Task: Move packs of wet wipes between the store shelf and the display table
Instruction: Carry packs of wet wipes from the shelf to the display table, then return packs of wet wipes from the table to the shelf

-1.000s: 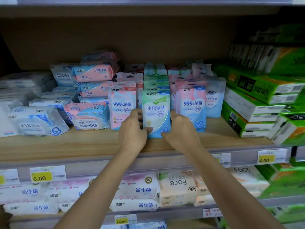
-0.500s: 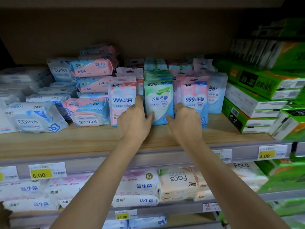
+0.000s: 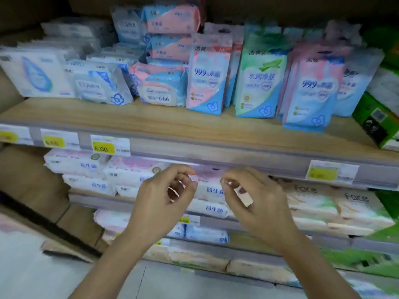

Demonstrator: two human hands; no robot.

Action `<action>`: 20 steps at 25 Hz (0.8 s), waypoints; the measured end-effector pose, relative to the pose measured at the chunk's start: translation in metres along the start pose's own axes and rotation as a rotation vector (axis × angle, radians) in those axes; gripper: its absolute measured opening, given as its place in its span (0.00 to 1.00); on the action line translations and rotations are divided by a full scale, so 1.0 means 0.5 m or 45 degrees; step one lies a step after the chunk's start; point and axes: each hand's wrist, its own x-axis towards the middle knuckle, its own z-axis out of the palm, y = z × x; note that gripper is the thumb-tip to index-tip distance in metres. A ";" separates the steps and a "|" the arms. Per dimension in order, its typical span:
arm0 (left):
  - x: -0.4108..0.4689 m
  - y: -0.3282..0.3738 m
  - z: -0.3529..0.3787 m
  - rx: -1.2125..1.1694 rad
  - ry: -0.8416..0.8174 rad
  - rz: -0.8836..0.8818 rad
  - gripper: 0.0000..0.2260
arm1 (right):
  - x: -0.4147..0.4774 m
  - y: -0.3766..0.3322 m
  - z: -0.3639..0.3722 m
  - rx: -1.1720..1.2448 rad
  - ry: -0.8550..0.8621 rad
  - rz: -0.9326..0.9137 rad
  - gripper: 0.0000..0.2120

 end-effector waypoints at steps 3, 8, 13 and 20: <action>-0.139 -0.088 0.012 0.219 -0.008 -0.239 0.10 | -0.097 0.005 0.097 0.095 -0.338 0.002 0.08; -0.411 -0.220 0.050 0.518 -0.031 -0.725 0.13 | -0.265 0.016 0.244 0.106 -1.072 -0.028 0.14; -0.691 -0.242 0.044 0.525 -0.098 -1.310 0.16 | -0.425 -0.043 0.347 -0.091 -1.918 -0.288 0.19; -1.110 -0.195 0.025 0.292 0.217 -1.962 0.17 | -0.572 -0.283 0.486 -0.355 -2.322 -1.217 0.17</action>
